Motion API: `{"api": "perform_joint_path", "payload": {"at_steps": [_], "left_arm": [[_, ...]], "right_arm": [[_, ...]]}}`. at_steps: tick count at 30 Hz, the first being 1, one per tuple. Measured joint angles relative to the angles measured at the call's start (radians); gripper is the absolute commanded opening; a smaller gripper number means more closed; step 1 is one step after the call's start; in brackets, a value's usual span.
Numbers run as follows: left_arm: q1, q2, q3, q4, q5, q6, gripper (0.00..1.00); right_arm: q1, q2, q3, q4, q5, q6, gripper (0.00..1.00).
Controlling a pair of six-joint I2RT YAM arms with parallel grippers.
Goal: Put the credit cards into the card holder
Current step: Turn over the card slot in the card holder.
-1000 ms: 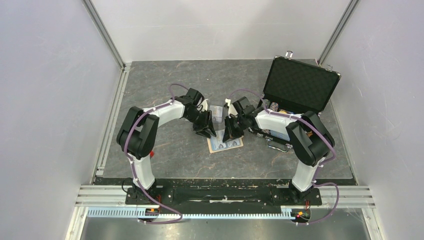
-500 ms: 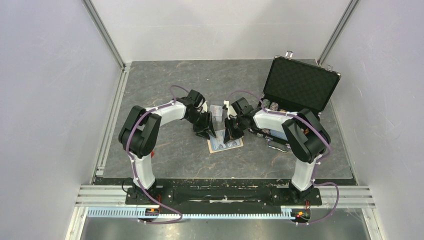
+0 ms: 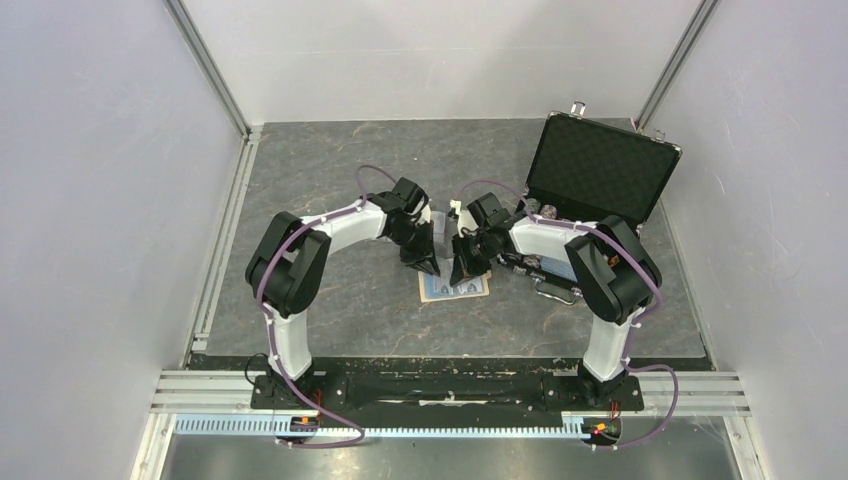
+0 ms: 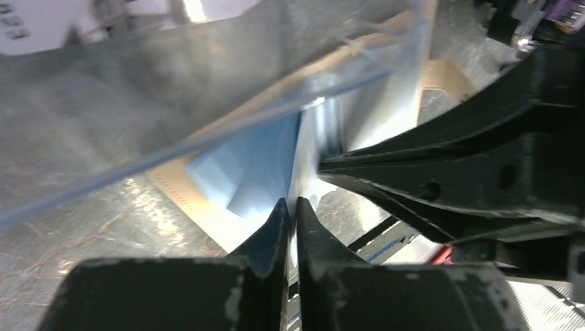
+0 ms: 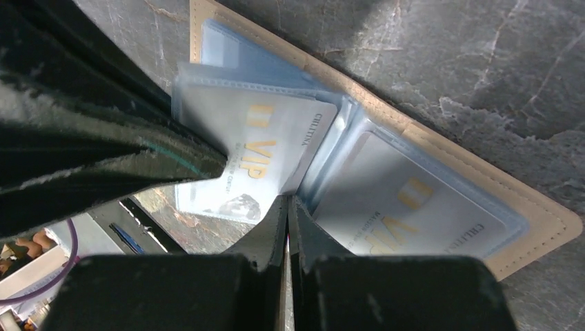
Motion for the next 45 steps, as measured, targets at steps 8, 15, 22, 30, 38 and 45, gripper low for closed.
{"api": "perform_joint_path", "payload": {"at_steps": [8,15,22,30,38,45], "left_arm": [[-0.045,0.0,0.102,-0.091,-0.066,0.002,0.17],[-0.064,0.044,0.238,-0.166,-0.07,0.007,0.47],[-0.132,0.185,0.365,-0.176,-0.005,0.006,0.5],[-0.171,0.242,0.43,-0.174,0.052,0.007,0.57],[-0.078,0.136,0.316,0.012,0.125,-0.03,0.57],[0.163,0.038,0.233,0.114,0.143,-0.081,0.56]], "right_arm": [[-0.049,-0.022,-0.02,0.021,-0.056,0.011,0.08],[-0.2,-0.162,-0.05,0.055,-0.108,0.054,0.09],[-0.277,-0.212,-0.05,0.077,-0.132,0.065,0.09],[-0.292,-0.211,-0.04,0.017,-0.113,0.037,0.19],[-0.289,-0.156,0.05,-0.013,-0.101,0.025,0.33],[-0.252,-0.033,0.182,-0.024,-0.121,0.053,0.45]]}}
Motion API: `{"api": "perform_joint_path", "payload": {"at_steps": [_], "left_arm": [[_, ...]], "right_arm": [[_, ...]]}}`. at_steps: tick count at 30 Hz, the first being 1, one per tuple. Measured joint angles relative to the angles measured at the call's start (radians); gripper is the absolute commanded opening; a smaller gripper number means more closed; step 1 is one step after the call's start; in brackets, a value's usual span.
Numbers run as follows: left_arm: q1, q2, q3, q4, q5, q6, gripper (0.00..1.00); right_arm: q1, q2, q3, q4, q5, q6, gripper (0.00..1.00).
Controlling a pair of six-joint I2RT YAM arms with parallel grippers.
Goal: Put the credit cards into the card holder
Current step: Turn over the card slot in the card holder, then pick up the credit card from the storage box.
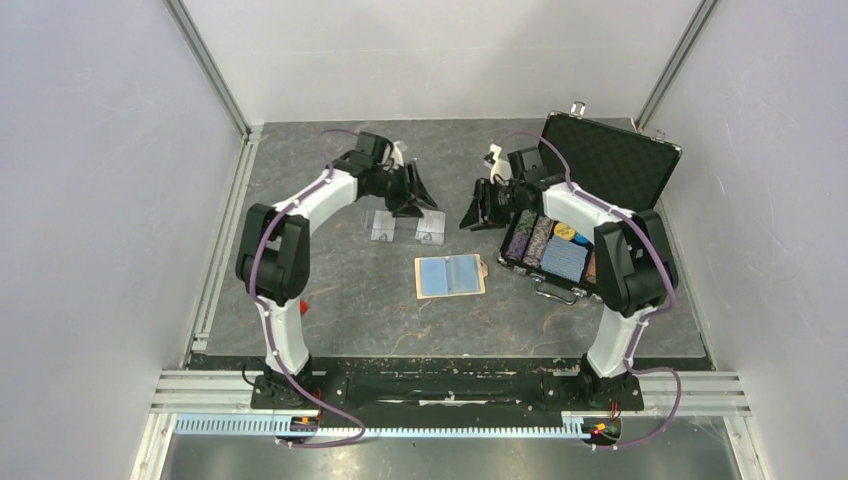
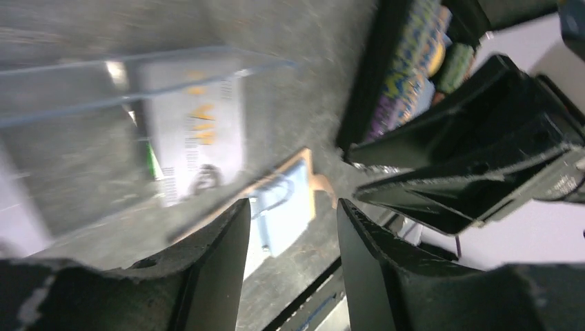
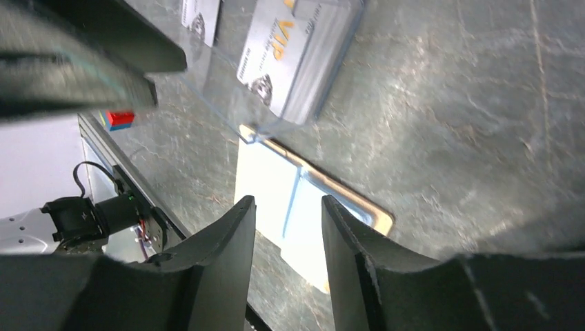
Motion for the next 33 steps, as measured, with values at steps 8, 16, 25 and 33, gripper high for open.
{"api": "perform_joint_path", "payload": {"at_steps": [8,16,25,33], "left_arm": [[0.072,0.051,0.142,-0.249,-0.21,0.109,0.49],[0.039,0.167,0.2,-0.331,-0.249,0.159,0.45],[-0.005,0.246,0.266,-0.366,-0.273,0.171,0.24],[-0.04,0.258,0.336,-0.419,-0.324,0.2,0.23]], "right_arm": [[0.04,0.125,0.129,0.013,-0.045,0.047,0.47],[0.046,0.21,0.174,0.024,-0.068,0.082,0.46],[0.062,0.264,0.199,0.039,-0.092,0.106,0.25],[0.072,0.278,0.207,0.048,-0.1,0.118,0.15]]}}
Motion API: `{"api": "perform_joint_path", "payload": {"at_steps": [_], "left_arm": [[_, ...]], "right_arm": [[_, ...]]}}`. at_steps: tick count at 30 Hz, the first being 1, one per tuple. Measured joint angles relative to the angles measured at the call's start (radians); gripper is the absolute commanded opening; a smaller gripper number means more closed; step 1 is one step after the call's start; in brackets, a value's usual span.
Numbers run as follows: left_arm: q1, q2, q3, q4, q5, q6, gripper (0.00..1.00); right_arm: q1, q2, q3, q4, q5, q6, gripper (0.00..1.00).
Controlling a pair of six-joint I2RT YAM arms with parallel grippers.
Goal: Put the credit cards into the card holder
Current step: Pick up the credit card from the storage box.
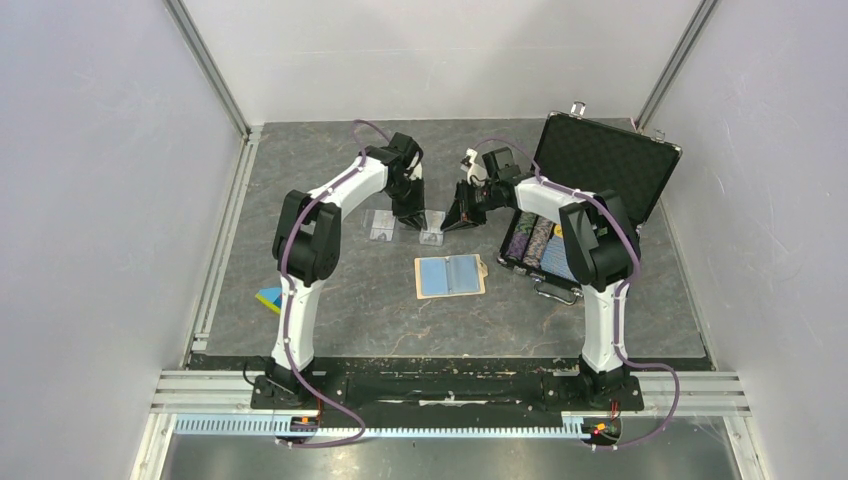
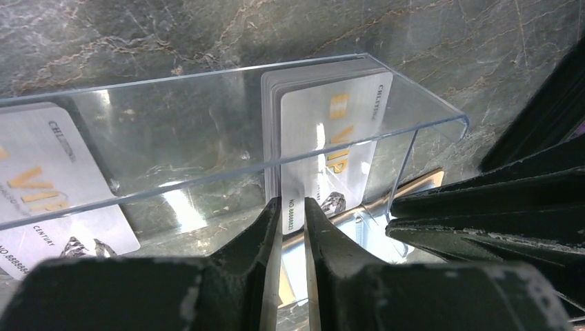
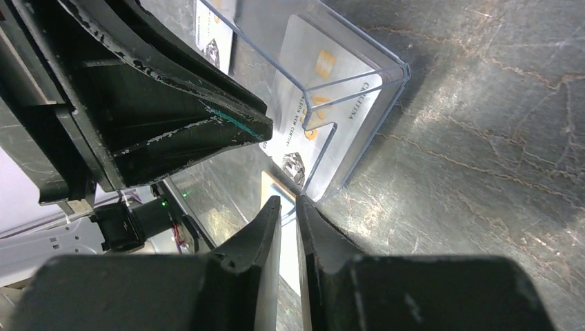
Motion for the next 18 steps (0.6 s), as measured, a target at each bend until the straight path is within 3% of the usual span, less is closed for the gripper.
{"api": "perform_joint_path", "payload": {"at_steps": [6,9,12,18], "left_arm": [[0.0,0.005,0.006,-0.024,-0.018,0.023,0.22],[-0.002,0.005,0.008,-0.035,-0.03,0.027,0.31],[-0.014,0.006,0.024,-0.05,-0.044,0.035,0.33],[-0.04,0.006,0.058,-0.088,-0.092,0.076,0.23]], "right_arm": [[0.01,0.003,0.0,0.002,-0.002,0.002,0.13],[0.015,0.003,0.0,0.001,-0.002,0.002,0.12],[0.019,0.003,0.0,0.002,-0.001,0.002,0.12],[0.019,0.003,0.0,0.001,-0.001,0.002,0.12]]}}
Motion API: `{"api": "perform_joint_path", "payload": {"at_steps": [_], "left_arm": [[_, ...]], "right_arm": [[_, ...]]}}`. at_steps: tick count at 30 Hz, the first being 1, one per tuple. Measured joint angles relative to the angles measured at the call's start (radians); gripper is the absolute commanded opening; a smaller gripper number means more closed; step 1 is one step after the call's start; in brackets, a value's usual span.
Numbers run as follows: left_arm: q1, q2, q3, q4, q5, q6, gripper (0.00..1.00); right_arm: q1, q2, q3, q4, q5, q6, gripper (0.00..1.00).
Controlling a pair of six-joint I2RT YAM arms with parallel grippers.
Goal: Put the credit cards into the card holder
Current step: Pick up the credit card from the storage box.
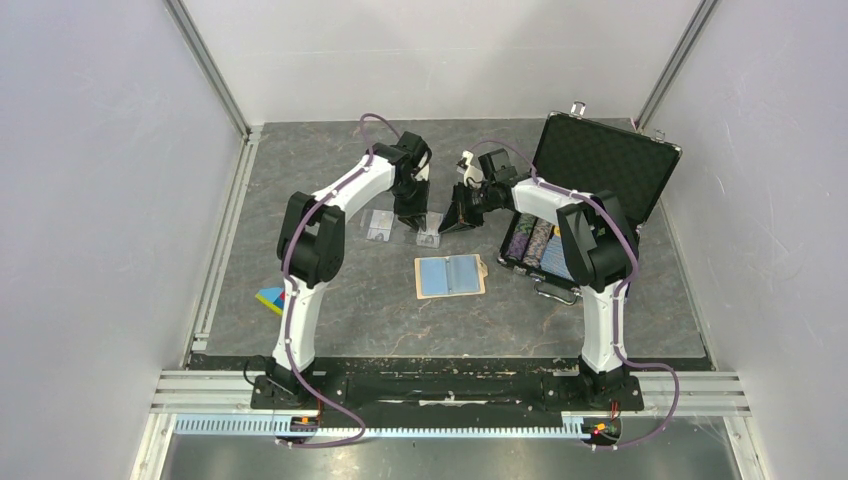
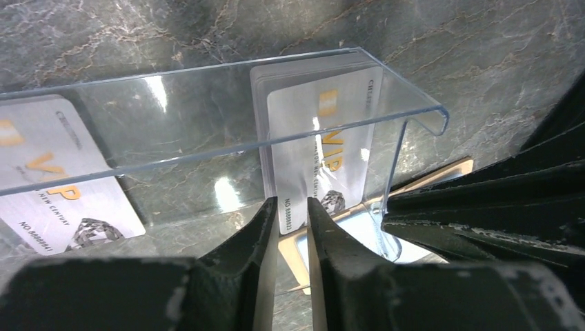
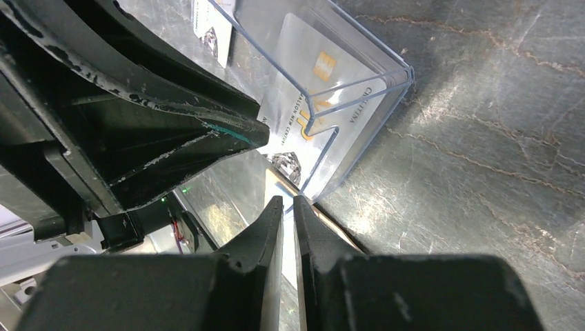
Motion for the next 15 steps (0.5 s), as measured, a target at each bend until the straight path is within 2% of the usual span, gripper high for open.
{"api": "perform_joint_path", "payload": {"at_steps": [2,8,15], "left_arm": [[-0.003,0.0,0.004,-0.006,-0.012,0.011,0.18],[-0.005,0.0,0.011,-0.014,-0.021,0.017,0.25],[-0.005,-0.011,0.011,-0.013,0.0,0.016,0.22]], "right_arm": [[0.0,0.0,0.0,-0.002,0.0,0.0,0.12],[-0.001,0.0,-0.006,0.003,-0.001,0.001,0.11],[-0.001,-0.007,-0.019,0.017,0.0,0.003,0.11]]}}
